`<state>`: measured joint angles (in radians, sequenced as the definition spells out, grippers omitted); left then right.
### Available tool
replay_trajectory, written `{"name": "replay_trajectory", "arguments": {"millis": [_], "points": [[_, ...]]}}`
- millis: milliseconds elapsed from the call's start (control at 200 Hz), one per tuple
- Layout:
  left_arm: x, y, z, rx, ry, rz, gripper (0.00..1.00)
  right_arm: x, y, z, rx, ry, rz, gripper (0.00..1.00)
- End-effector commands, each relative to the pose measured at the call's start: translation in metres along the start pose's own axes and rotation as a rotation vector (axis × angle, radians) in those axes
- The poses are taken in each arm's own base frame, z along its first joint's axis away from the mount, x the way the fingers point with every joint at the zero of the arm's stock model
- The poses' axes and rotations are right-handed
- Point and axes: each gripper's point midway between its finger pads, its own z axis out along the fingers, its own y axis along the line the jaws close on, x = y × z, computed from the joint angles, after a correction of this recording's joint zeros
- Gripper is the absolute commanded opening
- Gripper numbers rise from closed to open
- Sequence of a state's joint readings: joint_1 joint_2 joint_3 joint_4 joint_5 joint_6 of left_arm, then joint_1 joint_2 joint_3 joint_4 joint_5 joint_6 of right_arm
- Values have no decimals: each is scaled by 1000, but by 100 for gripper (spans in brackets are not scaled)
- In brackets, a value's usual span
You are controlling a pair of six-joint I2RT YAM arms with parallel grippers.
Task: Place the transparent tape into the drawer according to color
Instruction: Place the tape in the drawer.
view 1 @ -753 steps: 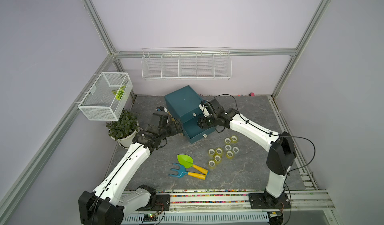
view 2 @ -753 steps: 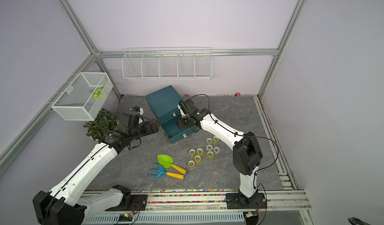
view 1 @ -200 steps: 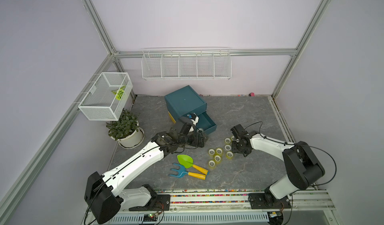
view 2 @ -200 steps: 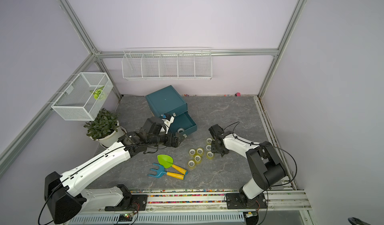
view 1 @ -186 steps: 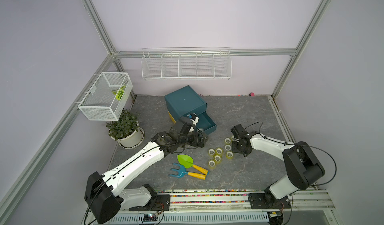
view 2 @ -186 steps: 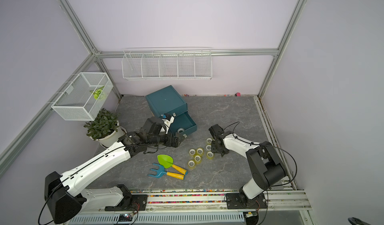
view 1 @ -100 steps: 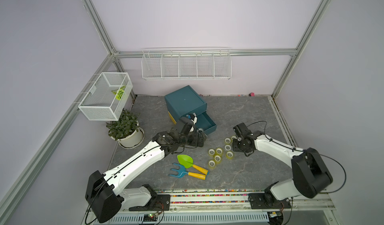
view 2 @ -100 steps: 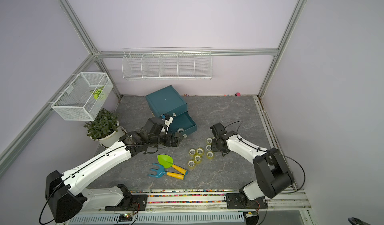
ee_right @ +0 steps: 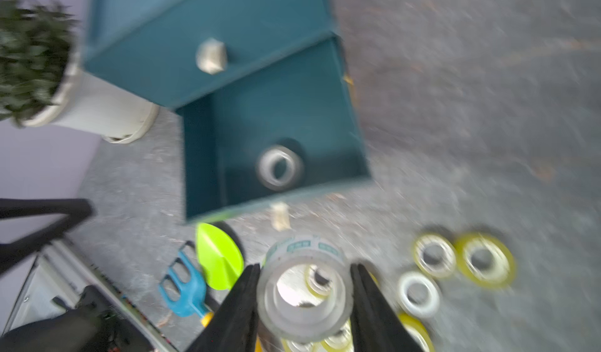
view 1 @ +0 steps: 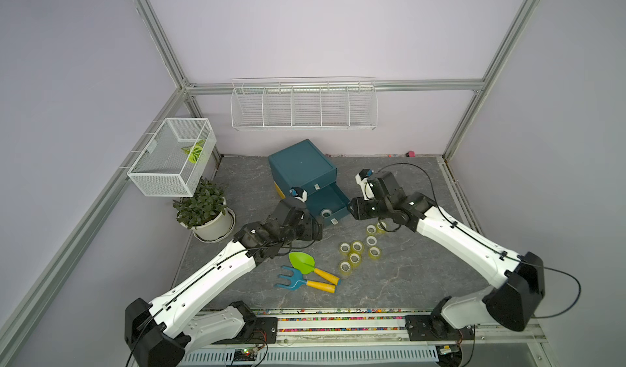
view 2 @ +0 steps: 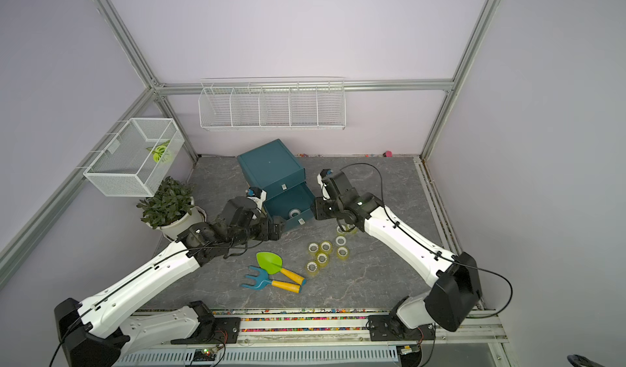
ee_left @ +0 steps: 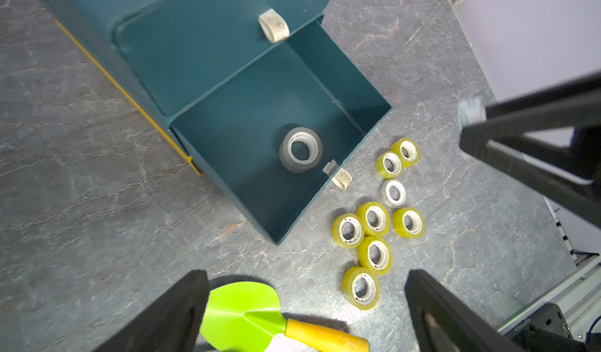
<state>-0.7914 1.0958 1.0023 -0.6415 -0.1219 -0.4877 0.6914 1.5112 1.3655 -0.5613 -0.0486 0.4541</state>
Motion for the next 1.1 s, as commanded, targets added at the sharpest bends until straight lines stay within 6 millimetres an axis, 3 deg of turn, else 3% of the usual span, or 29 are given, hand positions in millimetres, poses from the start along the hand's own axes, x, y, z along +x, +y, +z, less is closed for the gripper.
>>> {"name": "replay_trajectory", "arguments": {"millis": [0,295,390,505,700,830,935,1095], "points": [[8,12,-4,-37,5,-23,100,-6,10,27,-15,40,-55,31],[15,13,-7,-27,18,-32,100,-18,14,80,-6,81,-49,36],[17,12,-6,-21,26,-32,100,-20,14,84,-4,83,-41,50],[17,10,-4,-13,30,-33,100,-21,13,82,2,75,-36,57],[15,-5,-1,59,47,4,100,-28,12,58,13,19,-28,57],[12,-17,2,100,69,19,100,-24,-3,33,53,-31,8,57],[11,-29,6,132,86,31,100,-11,-31,10,145,-82,73,57],[13,-57,17,169,120,89,100,25,-78,-23,240,-114,166,55]]}}
